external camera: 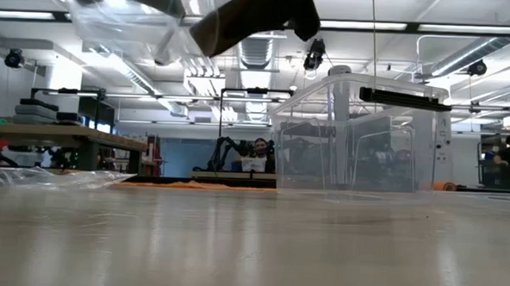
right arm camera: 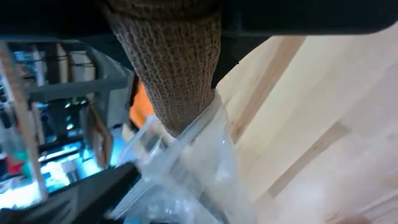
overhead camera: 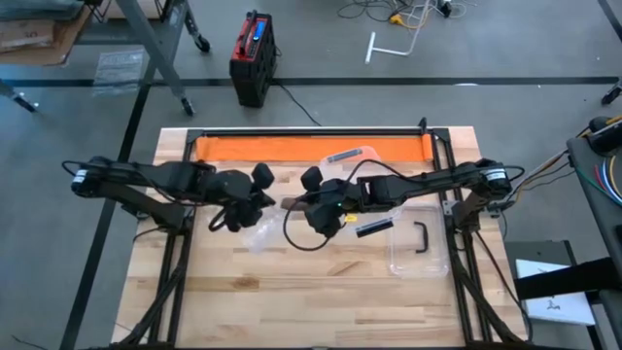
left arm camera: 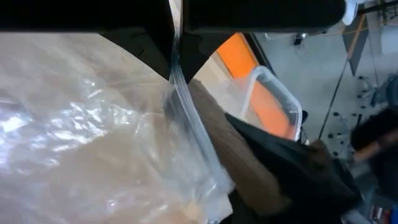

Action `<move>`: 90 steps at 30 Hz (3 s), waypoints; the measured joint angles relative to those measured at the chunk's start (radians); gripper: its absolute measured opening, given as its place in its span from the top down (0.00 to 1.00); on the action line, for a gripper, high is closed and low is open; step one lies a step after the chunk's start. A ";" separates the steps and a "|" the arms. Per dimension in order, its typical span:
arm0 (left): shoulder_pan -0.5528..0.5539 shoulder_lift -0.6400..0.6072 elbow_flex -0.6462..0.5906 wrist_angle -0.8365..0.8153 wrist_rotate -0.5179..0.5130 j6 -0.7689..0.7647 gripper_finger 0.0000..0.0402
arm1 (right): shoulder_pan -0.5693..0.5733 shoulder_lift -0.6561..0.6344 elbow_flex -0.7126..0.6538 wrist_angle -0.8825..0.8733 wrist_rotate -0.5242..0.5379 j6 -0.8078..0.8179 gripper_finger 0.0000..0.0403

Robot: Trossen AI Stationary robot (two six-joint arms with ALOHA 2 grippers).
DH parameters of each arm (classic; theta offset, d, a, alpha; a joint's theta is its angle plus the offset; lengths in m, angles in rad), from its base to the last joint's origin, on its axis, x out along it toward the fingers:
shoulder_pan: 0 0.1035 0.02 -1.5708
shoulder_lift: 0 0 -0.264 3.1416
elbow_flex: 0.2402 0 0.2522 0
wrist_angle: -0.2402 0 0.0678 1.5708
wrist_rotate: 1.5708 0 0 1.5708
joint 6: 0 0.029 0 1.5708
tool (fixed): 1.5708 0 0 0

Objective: Roll bandage
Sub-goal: Put the rolled brown bandage into the transparent zip bag

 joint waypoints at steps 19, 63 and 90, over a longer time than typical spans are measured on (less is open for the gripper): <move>0.132 -0.020 -0.152 0.325 0.237 0.128 1.00 | -0.020 0.065 0.000 0.182 -0.111 -0.062 0.79; 0.147 0.126 -0.209 0.331 0.128 -0.190 1.00 | -0.207 0.099 0.197 -0.346 -0.299 0.492 0.79; 0.176 0.212 -0.073 0.459 -0.106 -0.032 1.00 | -0.199 0.089 0.241 -0.482 -0.411 0.553 0.79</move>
